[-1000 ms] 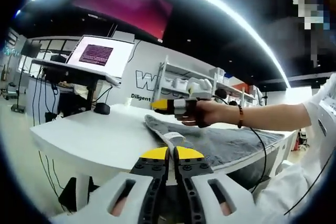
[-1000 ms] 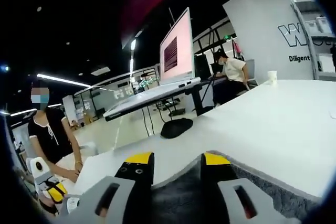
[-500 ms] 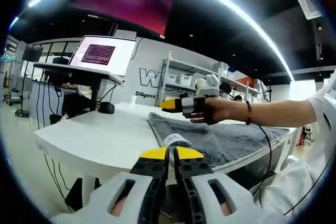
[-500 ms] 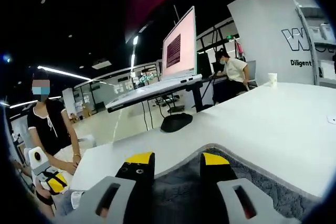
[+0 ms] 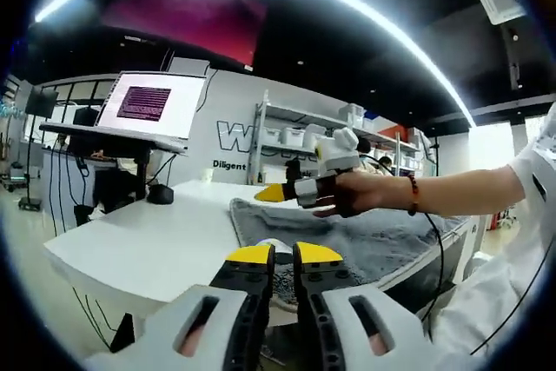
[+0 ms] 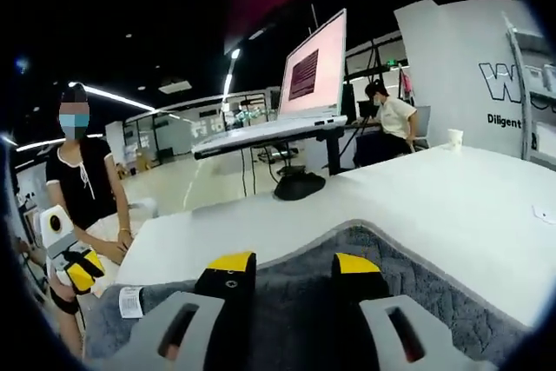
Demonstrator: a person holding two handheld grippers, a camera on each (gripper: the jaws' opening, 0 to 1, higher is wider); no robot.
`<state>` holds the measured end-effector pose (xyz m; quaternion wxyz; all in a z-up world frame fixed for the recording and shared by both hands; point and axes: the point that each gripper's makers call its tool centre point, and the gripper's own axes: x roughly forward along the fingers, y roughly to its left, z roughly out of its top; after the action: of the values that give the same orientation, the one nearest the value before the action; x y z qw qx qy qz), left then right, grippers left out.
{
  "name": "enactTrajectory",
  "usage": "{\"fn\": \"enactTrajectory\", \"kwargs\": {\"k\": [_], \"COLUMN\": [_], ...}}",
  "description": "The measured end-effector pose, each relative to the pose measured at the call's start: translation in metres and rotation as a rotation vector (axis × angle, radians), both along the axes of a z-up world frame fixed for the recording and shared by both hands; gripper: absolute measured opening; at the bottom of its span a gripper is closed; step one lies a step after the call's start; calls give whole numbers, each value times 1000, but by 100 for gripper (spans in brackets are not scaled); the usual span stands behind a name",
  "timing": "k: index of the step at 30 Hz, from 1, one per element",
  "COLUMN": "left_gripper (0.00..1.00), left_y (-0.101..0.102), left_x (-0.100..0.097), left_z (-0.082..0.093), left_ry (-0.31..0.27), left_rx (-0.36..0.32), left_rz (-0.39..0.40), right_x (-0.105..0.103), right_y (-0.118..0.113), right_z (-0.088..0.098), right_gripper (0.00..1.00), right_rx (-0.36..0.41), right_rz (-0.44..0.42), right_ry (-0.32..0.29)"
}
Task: Open the folded towel by lifting each exposed corner and separating the folded layers until the towel lies flat within the target outline without major curled edges
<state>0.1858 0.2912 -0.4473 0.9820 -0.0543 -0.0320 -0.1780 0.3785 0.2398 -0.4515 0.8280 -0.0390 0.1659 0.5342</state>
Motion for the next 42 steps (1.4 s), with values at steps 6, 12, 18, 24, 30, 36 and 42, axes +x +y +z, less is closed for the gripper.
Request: {"fn": "enactTrajectory", "kwargs": {"k": [6, 12, 18, 24, 30, 36, 42], "left_gripper": [10, 11, 14, 19, 24, 30, 35], "left_y": [-13, -22, -41, -60, -77, -92, -105], "left_x": [1, 5, 9, 13, 15, 15, 18], "left_z": [5, 10, 16, 24, 25, 29, 27], "left_ry": [-5, -2, -2, -8, 4, -2, 8], "left_rx": [12, 23, 43, 30, 50, 47, 60], "left_rz": [-42, -62, -107, -157, -199, -248, -266], "right_x": [-13, -17, -25, -46, -58, -71, -80], "right_y": [-7, -10, -19, -30, -43, -60, -78], "right_z": [-15, -12, -5, 9, 20, 23, 33], "right_gripper": [33, 33, 35, 35, 41, 44, 44], "right_rx": [-41, -14, -1, 27, -15, -22, 7], "right_rz": [14, 12, 10, 15, 26, 23, 17], "right_ry": [-33, -35, -47, -77, -147, -165, -203]}}
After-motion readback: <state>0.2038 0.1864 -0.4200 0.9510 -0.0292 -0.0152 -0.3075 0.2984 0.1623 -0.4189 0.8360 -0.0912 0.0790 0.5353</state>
